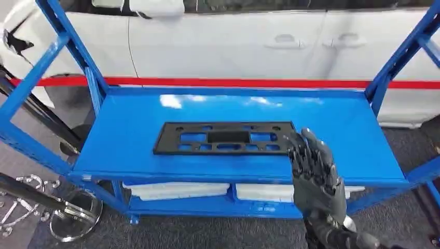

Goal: Take the parts from the cabinet and place them on the table.

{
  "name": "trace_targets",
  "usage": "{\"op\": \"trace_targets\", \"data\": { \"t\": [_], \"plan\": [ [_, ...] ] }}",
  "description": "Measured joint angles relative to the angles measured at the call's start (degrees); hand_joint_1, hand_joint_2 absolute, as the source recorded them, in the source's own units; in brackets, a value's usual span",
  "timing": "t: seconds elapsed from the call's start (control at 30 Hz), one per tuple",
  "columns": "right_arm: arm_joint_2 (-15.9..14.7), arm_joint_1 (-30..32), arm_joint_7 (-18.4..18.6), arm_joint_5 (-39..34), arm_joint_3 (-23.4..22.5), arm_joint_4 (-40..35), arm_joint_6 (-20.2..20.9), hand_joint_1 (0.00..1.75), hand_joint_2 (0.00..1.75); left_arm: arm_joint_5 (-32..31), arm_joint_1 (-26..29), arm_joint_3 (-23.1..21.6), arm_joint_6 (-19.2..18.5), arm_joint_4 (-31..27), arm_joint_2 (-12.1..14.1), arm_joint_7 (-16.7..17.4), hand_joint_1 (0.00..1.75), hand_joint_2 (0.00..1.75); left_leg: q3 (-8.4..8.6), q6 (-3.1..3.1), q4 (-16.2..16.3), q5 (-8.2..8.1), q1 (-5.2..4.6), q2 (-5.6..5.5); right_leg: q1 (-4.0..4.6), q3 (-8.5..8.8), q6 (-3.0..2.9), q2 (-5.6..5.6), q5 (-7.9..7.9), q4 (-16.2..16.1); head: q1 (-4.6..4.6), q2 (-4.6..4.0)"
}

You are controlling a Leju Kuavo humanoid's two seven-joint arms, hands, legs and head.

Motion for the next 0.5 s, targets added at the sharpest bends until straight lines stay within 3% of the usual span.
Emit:
{"op": "trace_targets", "data": {
  "t": [0.07, 0.1, 0.13, 0.17, 0.23, 0.27, 0.3, 0.33, 0.4, 0.43, 0.47, 0.5],
  "plan": [
    [0.00, -0.02, 1.52, 0.22, 0.35, 1.07, -0.54, 0.00, 0.00, -0.32, -0.06, 0.00, 0.70, 0.00, 0.09, 0.17, 0.00, 0.00, -5.72, -0.44, 9.33, -3.93, 0.19, 0.01, 0.15, 0.21, -0.29, -0.01, -0.49, 0.04, 0.02, 0.00],
    [0.00, -0.03, 1.97, 0.31, 0.48, 1.79, -0.72, 0.00, 0.00, -0.57, 0.00, 0.00, 0.76, 0.00, 0.09, 0.26, 0.00, 0.00, -7.85, -0.48, 12.04, -4.48, 0.22, 0.01, 0.19, 0.34, -0.34, 0.03, -0.72, 0.14, 0.04, 0.00],
    [0.00, -0.07, 2.54, 0.53, 0.77, 2.58, -0.74, 0.00, 0.00, -0.78, 0.13, 0.00, 0.79, 0.00, 0.09, 0.31, 0.00, 0.00, -8.57, -0.54, 11.82, -3.36, 0.24, 0.02, 0.19, 0.60, -0.28, 0.14, -1.01, 0.22, 0.02, 0.00],
    [0.00, -0.14, 3.30, 0.85, 1.16, 3.43, -0.76, 0.00, 0.00, -0.81, 0.20, 0.00, 0.79, 0.00, 0.09, 0.33, 0.00, 0.00, -8.01, -0.53, 9.17, -0.96, 0.28, 0.02, 0.18, 1.01, -0.22, 0.29, -1.31, 0.26, 0.02, 0.00],
    [0.00, -0.43, 3.91, 1.29, 1.94, 4.96, -0.87, 0.00, 0.00, -0.94, 0.16, 0.00, 0.79, 0.00, 0.11, 0.31, 0.00, 0.00, -4.69, -0.27, -0.65, 6.03, 0.29, 0.02, 0.17, 2.06, 0.11, 0.34, -2.02, 0.38, 0.02, 0.00],
    [0.02, -0.54, 3.93, 1.40, 2.21, 5.55, -0.87, 0.00, 0.00, -0.94, 0.19, 0.02, 0.79, 0.00, 0.20, 0.31, 0.00, 0.00, -3.57, 0.08, -3.99, 7.63, 0.24, -0.01, 0.15, 2.28, 0.40, 0.31, -2.36, 0.35, 0.04, 0.00],
    [0.02, -0.66, 3.95, 1.46, 2.43, 6.18, -0.87, 0.00, 0.00, -0.94, 0.07, 0.02, 0.79, 0.00, 0.22, 0.31, 0.00, 0.00, -3.87, 0.16, -4.71, 5.34, -0.23, 0.07, 0.32, 2.33, 0.66, 0.37, -2.43, 0.57, 0.04, 0.00],
    [0.02, -0.80, 4.02, 1.49, 2.62, 6.56, -0.87, 0.00, 0.00, -0.94, -0.09, 0.02, 0.76, 0.00, 0.26, 0.35, 0.00, 0.00, -3.57, 0.71, -4.80, 6.29, -0.23, 0.02, 0.43, 2.02, 1.12, 0.40, -2.67, 0.73, 0.02, 0.00],
    [0.02, -0.91, 4.09, 1.57, 2.82, 7.10, -0.87, 0.00, 0.00, -0.94, 0.16, 0.02, 0.76, 0.00, 0.39, 0.35, 0.00, 0.00, -3.56, 1.17, -5.01, 6.72, -0.36, -0.04, 0.35, 2.36, 1.68, 0.35, -2.72, 0.32, 0.04, 0.00],
    [0.02, -1.00, 4.08, 1.57, 2.86, 7.30, -0.87, 0.00, 0.00, -0.94, 0.15, 0.02, 0.76, 0.00, 0.37, 0.35, 0.00, 0.00, -3.20, 1.74, -5.75, 7.16, 0.26, 0.04, 0.59, 2.39, 2.09, 0.34, -3.11, 0.41, 0.00, 0.00],
    [0.02, -1.06, 4.08, 1.57, 2.86, 7.50, -0.89, 0.00, 0.00, -0.94, 0.09, 0.02, 0.74, 0.00, 0.37, 0.33, 0.00, 0.00, -2.99, 2.03, -5.99, 7.21, 0.29, 0.09, 0.43, 2.06, 2.27, 0.25, -4.23, 1.72, 0.07, 0.00],
    [0.02, -1.21, 4.09, 1.57, 2.88, 7.65, -0.89, 0.00, 0.00, -0.94, 0.02, 0.02, 0.72, 0.00, 0.39, 0.33, 0.00, 0.00, -2.95, 2.34, -5.99, 7.12, 0.29, 0.12, 0.34, 0.40, 2.40, 0.25, -6.33, 5.14, 0.04, 0.00]
  ]
}}
